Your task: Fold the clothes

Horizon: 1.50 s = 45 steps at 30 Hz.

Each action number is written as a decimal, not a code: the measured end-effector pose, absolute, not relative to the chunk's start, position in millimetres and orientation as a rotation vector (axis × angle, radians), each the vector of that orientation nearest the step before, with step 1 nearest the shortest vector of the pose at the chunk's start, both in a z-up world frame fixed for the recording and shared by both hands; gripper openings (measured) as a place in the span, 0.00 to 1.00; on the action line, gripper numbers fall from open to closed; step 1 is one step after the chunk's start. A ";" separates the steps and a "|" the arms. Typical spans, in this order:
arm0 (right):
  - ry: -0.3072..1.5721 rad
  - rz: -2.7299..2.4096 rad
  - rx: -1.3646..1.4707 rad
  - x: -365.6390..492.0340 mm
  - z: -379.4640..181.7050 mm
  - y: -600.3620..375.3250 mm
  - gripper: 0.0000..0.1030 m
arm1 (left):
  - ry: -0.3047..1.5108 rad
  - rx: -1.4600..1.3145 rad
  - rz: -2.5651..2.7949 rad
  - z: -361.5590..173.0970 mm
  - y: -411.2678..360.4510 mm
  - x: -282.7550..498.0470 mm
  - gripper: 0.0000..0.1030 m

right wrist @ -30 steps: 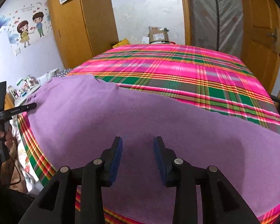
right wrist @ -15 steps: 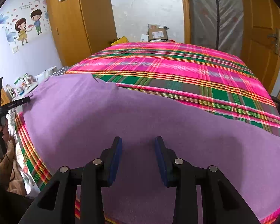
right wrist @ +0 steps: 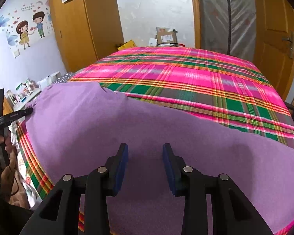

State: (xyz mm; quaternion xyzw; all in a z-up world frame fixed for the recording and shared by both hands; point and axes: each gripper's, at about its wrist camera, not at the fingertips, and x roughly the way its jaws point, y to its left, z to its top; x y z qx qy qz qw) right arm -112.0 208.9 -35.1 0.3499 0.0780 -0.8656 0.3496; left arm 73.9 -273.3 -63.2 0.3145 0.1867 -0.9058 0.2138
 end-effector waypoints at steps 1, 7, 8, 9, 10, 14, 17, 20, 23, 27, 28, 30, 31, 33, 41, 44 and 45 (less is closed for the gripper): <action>0.205 -2.241 0.903 -111.6 -34.5 207.9 0.37 | 0.504 0.864 -2.512 -60.6 -272.2 74.7 0.03; 0.221 -2.227 0.898 -109.2 -35.2 202.1 0.37 | 0.443 0.856 -2.471 -59.6 -278.2 74.1 0.03; 0.225 -2.226 0.896 -108.6 -35.1 201.5 0.37 | 0.453 0.859 -2.463 -61.8 -281.0 74.4 0.03; 0.229 -2.227 0.893 -108.0 -35.0 201.4 0.37 | 0.469 0.860 -2.463 -63.9 -283.2 75.0 0.03; 0.233 -2.228 0.890 -107.3 -34.8 201.3 0.37 | 0.480 0.861 -2.463 -65.9 -284.8 75.4 0.03; 0.230 -2.231 0.891 -109.0 -34.1 204.1 0.37 | 0.488 0.856 -2.467 -68.9 -285.9 75.2 0.03; 0.229 -2.230 0.896 -110.1 -34.5 204.6 0.37 | 0.511 0.848 -2.471 -70.1 -288.3 76.0 0.03; 0.236 -2.225 0.901 -110.0 -35.6 202.5 0.37 | 0.517 0.845 -2.477 -70.2 -289.1 76.5 0.03; 0.239 -2.223 0.903 -109.9 -36.4 201.4 0.37 | 0.514 0.842 -2.479 -70.3 -289.3 76.2 0.03; 0.242 -2.223 0.899 -110.1 -35.6 200.8 0.37 | 0.513 0.835 -2.495 -71.7 -291.5 76.1 0.03; 0.242 -2.224 0.897 -110.6 -35.0 200.9 0.37 | 0.522 0.833 -2.500 -71.7 -292.5 76.8 0.03; 0.239 -2.224 0.894 -111.4 -33.7 200.9 0.37 | 0.554 0.828 -2.506 -70.2 -294.3 79.6 0.03; 0.238 -2.225 0.893 -111.8 -33.1 200.8 0.37 | 0.563 0.819 -2.509 -68.3 -294.1 82.0 0.03; 0.238 -2.222 0.887 -111.4 -32.0 199.8 0.37 | 0.573 0.787 -2.519 -62.5 -292.3 89.2 0.03; 0.247 -2.206 0.877 -109.2 -33.1 195.4 0.37 | 0.664 0.695 -2.489 -58.4 -303.7 124.6 0.11; 0.245 -2.201 0.876 -110.1 -33.2 194.5 0.37 | 0.785 0.651 -2.469 -64.8 -313.6 136.6 0.21; 0.246 -2.200 0.875 -110.2 -33.0 193.9 0.37 | 0.828 0.636 -2.463 -66.9 -316.4 140.1 0.22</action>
